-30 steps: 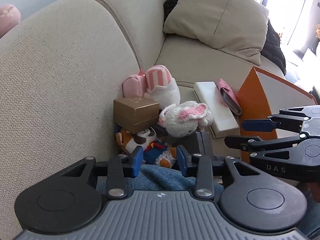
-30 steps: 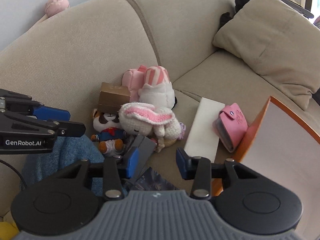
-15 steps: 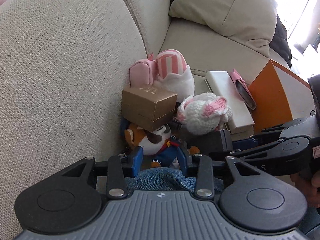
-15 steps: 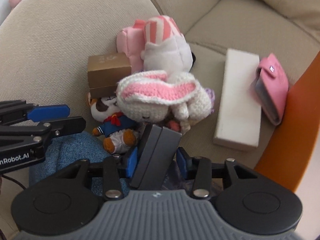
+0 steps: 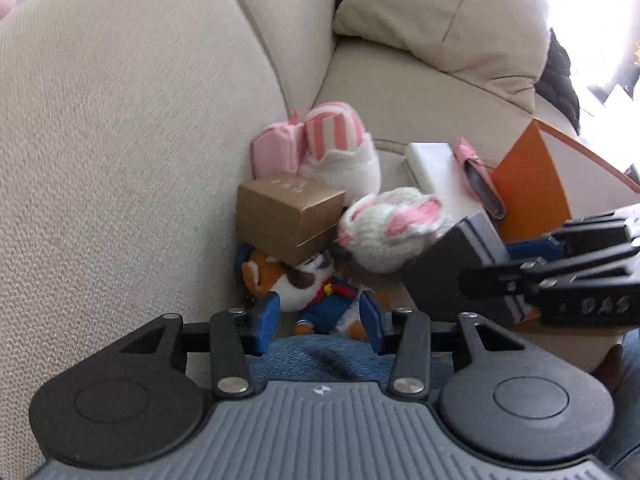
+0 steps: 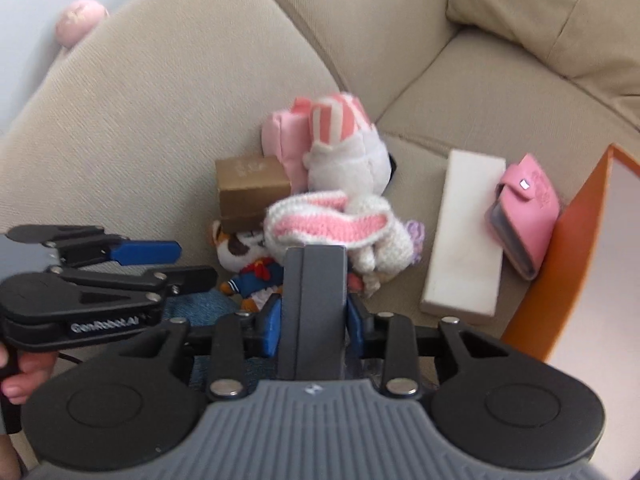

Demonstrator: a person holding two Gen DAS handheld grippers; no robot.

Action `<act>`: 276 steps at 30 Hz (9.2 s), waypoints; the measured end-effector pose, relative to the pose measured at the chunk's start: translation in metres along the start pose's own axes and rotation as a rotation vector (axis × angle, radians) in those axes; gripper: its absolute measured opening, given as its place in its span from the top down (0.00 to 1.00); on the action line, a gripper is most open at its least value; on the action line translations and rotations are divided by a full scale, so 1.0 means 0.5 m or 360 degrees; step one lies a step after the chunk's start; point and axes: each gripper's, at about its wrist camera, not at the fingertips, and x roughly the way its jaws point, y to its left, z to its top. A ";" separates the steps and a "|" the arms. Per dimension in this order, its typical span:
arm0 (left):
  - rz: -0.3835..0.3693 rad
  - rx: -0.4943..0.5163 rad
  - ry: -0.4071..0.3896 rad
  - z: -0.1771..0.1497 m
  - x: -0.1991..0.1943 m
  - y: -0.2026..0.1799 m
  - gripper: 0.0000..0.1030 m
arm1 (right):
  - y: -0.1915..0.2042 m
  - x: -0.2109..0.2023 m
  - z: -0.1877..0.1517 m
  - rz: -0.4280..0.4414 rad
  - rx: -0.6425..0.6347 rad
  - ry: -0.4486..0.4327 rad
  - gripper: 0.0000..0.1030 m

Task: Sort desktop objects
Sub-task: 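Grasp the dark gray box with the right gripper and lift it, then carry the dark gray box over the orange box while the left gripper grasps the photo-card box, then lower the photo-card box into the orange box with the left gripper while the right gripper lowers the gray box, then open both grippers and withdraw them from the orange box, then grasp the pink card wallet with the left gripper and lift it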

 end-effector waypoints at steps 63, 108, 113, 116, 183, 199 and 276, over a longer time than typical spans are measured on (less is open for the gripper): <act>0.0177 0.1539 0.0320 -0.123 0.171 -0.325 0.29 | -0.352 -0.261 -0.220 -0.0351 0.0655 -0.0349 0.65; 0.0131 0.1327 0.0262 -0.053 0.124 -0.250 0.71 | -0.349 -0.170 -0.238 -0.0396 0.0736 -0.0131 0.64; 0.0025 0.1167 0.0193 -0.019 0.085 -0.242 0.75 | -0.345 -0.168 -0.239 -0.0393 0.0743 -0.0146 0.64; -0.0054 0.1050 0.0141 0.019 0.019 -0.245 0.75 | -0.340 -0.176 -0.233 -0.0390 0.0732 -0.0180 0.64; -0.0331 0.0112 0.0105 0.173 0.131 -0.237 0.70 | -0.376 -0.053 -0.030 -0.0095 0.0770 -0.0281 0.46; -0.0342 -0.0006 0.0129 0.114 0.131 -0.146 0.60 | -0.274 0.034 -0.026 -0.0587 -0.0242 0.0002 0.65; -0.0746 -0.0069 0.0335 0.270 0.368 -0.233 0.75 | -0.286 0.048 0.243 -0.0593 -0.0438 0.0237 0.89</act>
